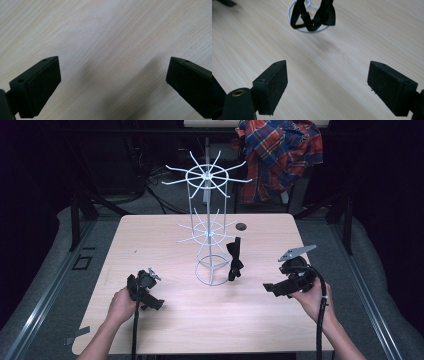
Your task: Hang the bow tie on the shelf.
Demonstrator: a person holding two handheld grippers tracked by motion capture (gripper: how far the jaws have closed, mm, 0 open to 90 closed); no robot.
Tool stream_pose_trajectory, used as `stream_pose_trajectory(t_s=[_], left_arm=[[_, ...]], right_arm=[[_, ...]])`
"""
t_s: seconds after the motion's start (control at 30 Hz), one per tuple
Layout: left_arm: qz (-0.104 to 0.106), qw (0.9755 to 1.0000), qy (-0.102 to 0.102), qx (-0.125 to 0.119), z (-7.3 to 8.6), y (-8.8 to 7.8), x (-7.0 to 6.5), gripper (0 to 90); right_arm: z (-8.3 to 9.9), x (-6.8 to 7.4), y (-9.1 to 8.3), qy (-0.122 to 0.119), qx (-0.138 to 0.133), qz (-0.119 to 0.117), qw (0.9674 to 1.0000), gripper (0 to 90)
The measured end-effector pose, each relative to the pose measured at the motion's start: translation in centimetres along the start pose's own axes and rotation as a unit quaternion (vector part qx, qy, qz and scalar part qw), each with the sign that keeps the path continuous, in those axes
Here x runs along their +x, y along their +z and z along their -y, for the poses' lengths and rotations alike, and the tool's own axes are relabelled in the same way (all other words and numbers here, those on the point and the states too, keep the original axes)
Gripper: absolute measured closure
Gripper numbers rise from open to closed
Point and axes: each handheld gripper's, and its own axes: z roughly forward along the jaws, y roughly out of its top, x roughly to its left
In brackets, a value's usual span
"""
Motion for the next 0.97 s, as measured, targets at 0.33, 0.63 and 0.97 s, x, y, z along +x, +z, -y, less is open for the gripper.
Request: stream_pose_trajectory(t_s=[0.33, 0.63, 0.97], left_arm=[[0.000, 1.0000, 0.001, 0.003, -0.1, 0.1, -0.1, 0.0], [-0.003, 1.0000, 0.007, 0.004, -0.1, 0.1, -0.2, 0.0], [-0.008, 0.9999, 0.012, 0.004, -0.2, 0.1, -0.3, 0.0]], right_arm=[[3.2, 0.2, 1.2, 0.007, 0.026, -0.007, 0.9996, 15.4], [5.5, 0.8, 3.5, 0.011, 0.073, -0.029, 0.9969, 14.6], [6.1, -0.2, 4.9, 0.007, 0.105, -0.026, 0.9941, 14.7]])
